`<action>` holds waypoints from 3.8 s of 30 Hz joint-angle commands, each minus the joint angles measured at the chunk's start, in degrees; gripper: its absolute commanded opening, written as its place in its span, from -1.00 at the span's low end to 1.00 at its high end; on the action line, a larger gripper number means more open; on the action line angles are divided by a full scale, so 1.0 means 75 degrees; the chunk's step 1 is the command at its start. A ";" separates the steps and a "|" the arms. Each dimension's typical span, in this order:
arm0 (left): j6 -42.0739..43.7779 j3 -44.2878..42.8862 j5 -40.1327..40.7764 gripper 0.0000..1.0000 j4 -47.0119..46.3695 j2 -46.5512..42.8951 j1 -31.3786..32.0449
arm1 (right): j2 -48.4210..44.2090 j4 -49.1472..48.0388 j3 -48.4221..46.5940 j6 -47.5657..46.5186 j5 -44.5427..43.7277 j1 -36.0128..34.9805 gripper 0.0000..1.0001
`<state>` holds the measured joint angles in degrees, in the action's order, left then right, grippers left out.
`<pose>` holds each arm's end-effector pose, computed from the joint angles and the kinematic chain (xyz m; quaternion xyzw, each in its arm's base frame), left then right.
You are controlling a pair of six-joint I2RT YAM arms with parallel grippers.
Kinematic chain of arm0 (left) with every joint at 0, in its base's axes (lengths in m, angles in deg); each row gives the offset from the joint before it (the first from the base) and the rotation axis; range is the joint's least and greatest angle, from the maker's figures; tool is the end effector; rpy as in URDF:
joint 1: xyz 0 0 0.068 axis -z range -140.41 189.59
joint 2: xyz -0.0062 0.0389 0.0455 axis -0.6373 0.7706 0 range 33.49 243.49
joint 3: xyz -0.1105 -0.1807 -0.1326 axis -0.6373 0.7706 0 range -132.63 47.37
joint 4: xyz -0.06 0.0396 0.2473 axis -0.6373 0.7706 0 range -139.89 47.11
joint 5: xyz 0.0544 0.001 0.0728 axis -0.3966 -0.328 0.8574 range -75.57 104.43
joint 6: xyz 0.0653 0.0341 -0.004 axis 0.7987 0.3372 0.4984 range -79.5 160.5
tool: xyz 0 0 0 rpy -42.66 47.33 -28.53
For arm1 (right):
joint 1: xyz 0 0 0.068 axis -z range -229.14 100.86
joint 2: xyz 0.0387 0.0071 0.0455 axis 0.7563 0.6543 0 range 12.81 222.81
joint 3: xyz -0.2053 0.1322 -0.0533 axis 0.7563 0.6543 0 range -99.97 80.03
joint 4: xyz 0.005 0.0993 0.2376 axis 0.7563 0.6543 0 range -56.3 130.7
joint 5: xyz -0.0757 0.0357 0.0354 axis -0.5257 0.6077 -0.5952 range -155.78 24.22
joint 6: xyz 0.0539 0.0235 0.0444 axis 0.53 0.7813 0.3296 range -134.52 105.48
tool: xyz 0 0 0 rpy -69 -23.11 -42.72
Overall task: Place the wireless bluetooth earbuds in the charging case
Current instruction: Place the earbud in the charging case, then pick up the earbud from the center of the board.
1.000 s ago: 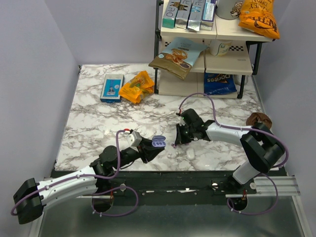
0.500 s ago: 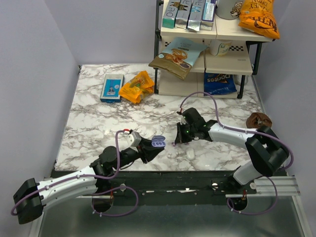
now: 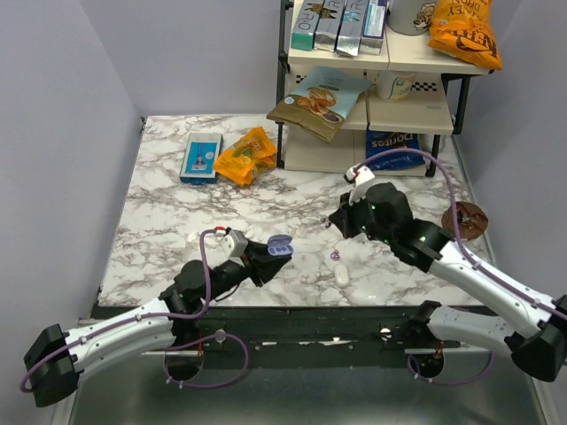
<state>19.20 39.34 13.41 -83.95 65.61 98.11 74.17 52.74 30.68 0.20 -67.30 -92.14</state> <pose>0.1006 -0.1664 0.2212 0.2117 0.6071 -0.4958 0.5838 0.1978 0.1822 0.2629 -0.2064 0.8457 0.2274 0.4364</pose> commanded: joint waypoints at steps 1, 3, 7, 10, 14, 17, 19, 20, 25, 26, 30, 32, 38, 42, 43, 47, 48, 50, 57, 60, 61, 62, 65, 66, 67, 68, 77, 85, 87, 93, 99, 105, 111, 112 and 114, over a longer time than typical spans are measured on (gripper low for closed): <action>-0.0370 -0.0650 -0.1346 -1.00 -0.0344 0.0462 -0.0828 | -0.0798 0.0659 -0.0604 -0.1082 -0.1424 -0.0605 -0.99; -0.0813 -0.0757 -0.2041 -1.00 -0.0823 0.0814 -0.1262 | -0.1020 0.0776 -0.0792 -0.1282 -0.1706 -0.1003 -0.99; -0.1074 -0.1352 -0.3530 -1.00 -0.1259 0.1377 -0.2106 | -0.1617 0.0847 -0.0933 -0.2124 -0.2794 -0.1765 -0.99; -0.1097 -0.1961 -0.4503 -1.00 -0.1189 0.1974 -0.2283 | -0.1841 0.0859 -0.0945 -0.2605 -0.3310 -0.2199 -0.99; -0.1320 -0.2584 -0.5570 -1.00 -0.1492 0.2991 -0.2447 | -0.2216 0.0439 -0.0781 -0.3239 -0.4259 -0.3087 -0.99; -0.1402 -0.2971 -0.6156 -1.00 -0.1587 0.3566 -0.2471 | -0.2299 0.0005 -0.0664 -0.3778 -0.4974 -0.3708 -0.99; -0.1379 -0.3158 -0.6379 -1.00 -0.1552 0.3767 -0.2494 | -0.2287 -0.0207 -0.0617 -0.4140 -0.5234 -0.3933 -0.99; -0.1356 -0.3206 -0.6438 -1.00 -0.1517 0.3919 -0.2506 | -0.2287 -0.0359 -0.0593 -0.4235 -0.5421 -0.4155 -0.99; -0.1145 -0.3533 -0.6719 -1.00 -0.1225 0.4248 -0.2553 | -0.2381 -0.1004 -0.0382 -0.5019 -0.5774 -0.4707 -0.99; -0.1121 -0.3581 -0.6824 -1.00 -0.1177 0.4342 -0.2565 | -0.2381 -0.1155 -0.0347 -0.5091 -0.5820 -0.4858 -0.99; -0.1109 -0.3745 -0.7013 -1.00 -0.1142 0.4518 -0.2576 | -0.2217 -0.1613 -0.0113 -0.5420 -0.5985 -0.5164 -0.99; -0.1109 -0.3769 -0.7036 -1.00 -0.1130 0.4542 -0.2576 | -0.2159 -0.1778 -0.0054 -0.5420 -0.5950 -0.5269 -0.99; -0.1027 -0.3769 -0.7083 -1.00 -0.1071 0.4565 -0.2576 | -0.1854 -0.2059 -0.0042 -0.5385 -0.5763 -0.5375 -0.99; -0.1027 -0.3734 -0.7118 -1.00 -0.1095 0.4554 -0.2576 | -0.1667 -0.2223 -0.0054 -0.5361 -0.5669 -0.5434 -0.99; -0.1039 -0.3710 -0.7142 -1.00 -0.1130 0.4553 -0.2565 | -0.1631 -0.2270 -0.0042 -0.5361 -0.5634 -0.5434 -0.99; -0.1039 -0.3699 -0.7118 -1.00 -0.1130 0.4507 -0.2576 | -0.1502 -0.2317 0.0005 -0.5349 -0.5587 -0.5528 -0.99; -0.1051 -0.3710 -0.7118 -1.00 -0.1130 0.4495 -0.2576 | -0.1502 -0.2317 0.0028 -0.5349 -0.5598 -0.5540 -0.99; -0.1051 -0.3722 -0.7083 -1.00 -0.1142 0.4472 -0.2576 | -0.1490 -0.2317 0.0051 -0.5315 -0.5598 -0.5575 -0.99; -0.1039 -0.3734 -0.6955 -1.00 -0.1259 0.4425 -0.2576 | -0.1502 -0.2306 0.0192 -0.5209 -0.5715 -0.5633 -0.99; -0.1144 -0.3699 -0.6919 -1.00 -0.1457 0.4425 -0.2576 | -0.1514 -0.2387 0.0274 -0.5197 -0.5821 -0.5645 -0.99; -0.1168 -0.3652 -0.6873 -1.00 -0.1516 0.4425 -0.2576 | -0.1514 -0.2411 0.0286 -0.5197 -0.5832 -0.5634 -0.99; -0.1226 -0.3640 -0.6872 -1.00 -0.1610 0.4413 -0.2576 | -0.1514 -0.2446 0.0309 -0.5197 -0.5867 -0.5633 -0.99; -0.1320 -0.3593 -0.6837 -1.00 -0.1751 0.4413 -0.2576 | -0.1467 -0.2446 0.0333 -0.5162 -0.5926 -0.5633 -0.99; -0.1320 -0.3581 -0.6826 -1.00 -0.1763 0.4401 -0.2576 | -0.1455 -0.2458 0.0368 -0.5162 -0.5938 -0.5633 -0.99; -0.1320 -0.3558 -0.6814 -1.00 -0.1786 0.4401 -0.2576 | -0.1432 -0.2469 0.0380 -0.5150 -0.5961 -0.5633 -0.99; -0.1332 -0.3546 -0.6779 -1.00 -0.1833 0.4378 -0.2576 | -0.1432 -0.2481 0.0380 -0.5139 -0.5973 -0.5645 -0.99; -0.1320 -0.3464 -0.6638 -1.00 -0.1868 0.4272 -0.2565 | -0.1467 -0.2423 0.0380 -0.5068 -0.5892 -0.5645 -0.99; -0.1215 -0.3417 -0.6521 -1.00 -0.1798 0.4249 -0.2576 | -0.1444 -0.2364 0.0345 -0.5045 -0.5798 -0.5715 -0.99; -0.1203 -0.3417 -0.6497 -1.00 -0.1798 0.4249 -0.2576 | -0.1408 -0.2341 0.0345 -0.5068 -0.5786 -0.5739 -0.99; -0.1168 -0.3417 -0.6451 -1.00 -0.1775 0.4237 -0.2576 | -0.1326 -0.2317 0.0286 -0.5057 -0.5774 -0.5786 -0.87; -0.1109 -0.3406 -0.6415 -1.00 -0.1716 0.4225 -0.2576 | -0.1431 -0.2317 0.0216 -0.5033 -0.5844 -0.5786 -0.46; -0.1063 -0.3312 -0.6333 -1.00 -0.1693 0.4190 -0.2576 | -0.1817 -0.2387 0.0052 -0.4858 -0.6277 -0.5797 -0.03; -0.0864 -0.2984 -0.5889 -1.00 -0.1552 0.3968 -0.2576 | -0.2966 -0.2249 0.0239 -0.3817 -0.6327 -0.4749 -0.01; -0.0840 -0.2914 -0.5795 -1.00 -0.1552 0.3909 -0.2576 | -0.3037 -0.1806 0.0135 -0.2805 -0.6046 -0.4325 -0.03; -0.0828 -0.2657 -0.5525 -1.00 -0.1575 0.3722 -0.2553 | -0.2886 -0.0447 0.0064 -0.1943 -0.4798 -0.2901 -0.05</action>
<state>10.87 16.41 -32.33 -94.23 96.56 79.03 52.58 36.90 32.78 -29.74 -112.52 -127.96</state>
